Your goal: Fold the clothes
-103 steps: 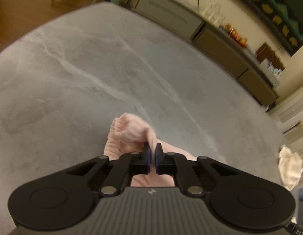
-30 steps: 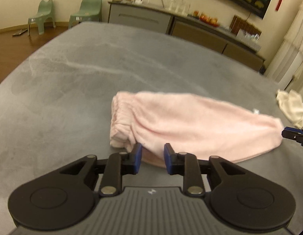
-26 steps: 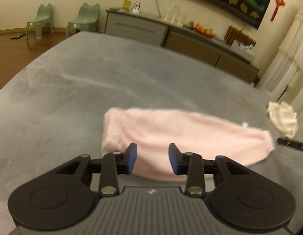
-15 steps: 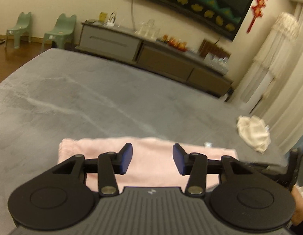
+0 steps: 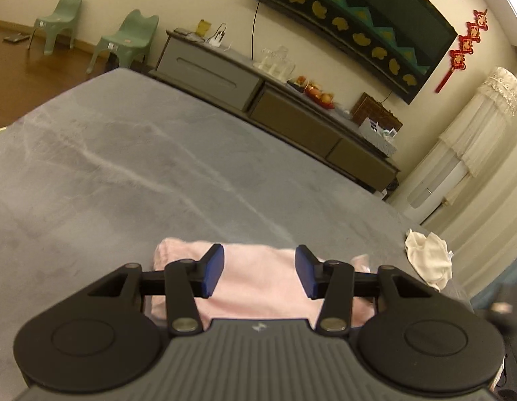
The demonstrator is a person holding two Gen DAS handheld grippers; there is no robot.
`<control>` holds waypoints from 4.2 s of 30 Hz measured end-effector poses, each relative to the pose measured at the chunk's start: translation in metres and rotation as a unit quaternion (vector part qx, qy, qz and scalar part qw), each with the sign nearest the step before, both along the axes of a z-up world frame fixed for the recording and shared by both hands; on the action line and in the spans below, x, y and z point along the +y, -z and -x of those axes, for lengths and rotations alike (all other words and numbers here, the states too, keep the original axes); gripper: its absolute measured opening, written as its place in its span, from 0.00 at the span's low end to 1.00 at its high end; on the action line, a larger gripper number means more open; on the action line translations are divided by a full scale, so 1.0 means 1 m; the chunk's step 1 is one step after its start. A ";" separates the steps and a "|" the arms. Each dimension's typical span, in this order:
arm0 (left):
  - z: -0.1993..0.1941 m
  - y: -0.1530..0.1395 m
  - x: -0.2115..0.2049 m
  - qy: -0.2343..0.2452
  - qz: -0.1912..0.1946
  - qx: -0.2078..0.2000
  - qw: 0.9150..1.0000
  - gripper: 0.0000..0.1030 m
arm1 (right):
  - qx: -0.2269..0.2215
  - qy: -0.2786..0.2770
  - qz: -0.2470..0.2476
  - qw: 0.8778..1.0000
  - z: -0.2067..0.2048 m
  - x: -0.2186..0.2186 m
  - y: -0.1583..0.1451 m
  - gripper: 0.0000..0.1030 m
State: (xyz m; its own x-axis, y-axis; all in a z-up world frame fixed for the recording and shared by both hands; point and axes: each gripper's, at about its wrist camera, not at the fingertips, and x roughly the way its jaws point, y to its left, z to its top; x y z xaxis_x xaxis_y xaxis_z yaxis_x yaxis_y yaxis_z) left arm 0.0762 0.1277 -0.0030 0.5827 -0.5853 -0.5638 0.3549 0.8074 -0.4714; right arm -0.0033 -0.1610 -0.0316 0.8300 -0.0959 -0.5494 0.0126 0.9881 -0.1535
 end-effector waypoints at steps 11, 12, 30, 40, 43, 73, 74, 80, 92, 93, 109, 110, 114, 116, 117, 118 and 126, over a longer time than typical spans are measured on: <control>0.015 -0.004 -0.053 0.062 -0.024 -0.027 0.997 0.52 | 0.025 0.134 -0.193 0.972 0.029 -0.147 0.016 0.14; 0.015 -0.001 -0.058 0.065 -0.031 -0.027 0.997 0.53 | 0.026 0.129 -0.221 0.966 0.030 -0.159 0.023 0.24; -0.007 0.057 -0.075 0.048 -0.173 0.009 0.984 0.51 | 0.023 0.055 -0.115 0.992 0.013 -0.126 0.038 0.15; -0.010 0.029 -0.052 0.005 -0.112 0.009 0.994 0.48 | -0.051 0.005 0.154 0.987 0.015 0.015 -0.005 0.45; -0.012 0.028 -0.042 -0.004 -0.099 0.017 0.995 0.48 | -0.043 -0.066 0.136 0.988 0.016 0.051 -0.001 0.72; -0.013 0.045 -0.041 0.002 -0.127 0.038 0.991 0.46 | 0.016 -0.054 0.029 0.998 0.015 0.029 0.034 0.24; -0.012 0.042 -0.037 -0.002 -0.112 0.041 0.993 0.46 | 0.006 -0.052 0.030 0.998 0.019 0.029 0.031 0.24; -0.013 0.028 -0.001 -0.044 -0.047 0.049 0.997 0.47 | 0.020 -0.066 0.055 0.996 0.013 0.042 0.039 0.28; -0.021 0.024 0.050 -0.126 0.011 0.081 0.989 0.49 | -0.035 -0.070 0.100 0.992 0.030 0.089 0.008 0.69; -0.022 0.024 0.053 -0.132 0.015 0.084 0.988 0.50 | -0.042 -0.097 0.103 0.989 0.034 0.104 0.003 0.74; -0.028 0.030 0.051 -0.122 0.024 0.092 0.988 0.51 | -0.019 -0.158 0.026 0.987 -0.002 0.168 0.006 0.05; -0.027 0.028 0.049 -0.118 0.025 0.090 0.989 0.51 | -0.030 -0.142 0.004 0.989 0.005 0.153 -0.003 0.05; -0.022 0.023 0.036 -0.100 0.026 0.078 0.992 0.51 | -0.066 -0.068 -0.089 0.992 0.031 0.085 -0.033 0.05; -0.019 0.021 0.027 -0.087 0.026 0.070 0.993 0.52 | -0.070 -0.014 -0.144 0.987 0.043 0.041 -0.036 0.05; -0.018 0.021 0.021 -0.078 0.023 0.067 0.994 0.53 | -0.064 0.015 -0.169 0.983 0.048 0.021 -0.030 0.05; -0.017 0.021 0.013 -0.069 0.019 0.064 0.995 0.53 | -0.057 0.042 -0.195 0.978 0.053 0.001 -0.023 0.05; 0.014 0.019 -0.056 0.091 -0.045 -0.016 0.995 0.58 | -0.007 0.103 -0.378 0.920 0.052 -0.060 0.041 0.06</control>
State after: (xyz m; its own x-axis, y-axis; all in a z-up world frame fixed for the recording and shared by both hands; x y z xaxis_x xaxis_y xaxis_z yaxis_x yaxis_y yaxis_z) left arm 0.0625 0.0717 -0.0222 0.4906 -0.6305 -0.6015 0.5117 0.7672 -0.3868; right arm -0.0550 -0.2207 -0.0725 0.8447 0.1523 -0.5131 0.2090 0.7887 0.5782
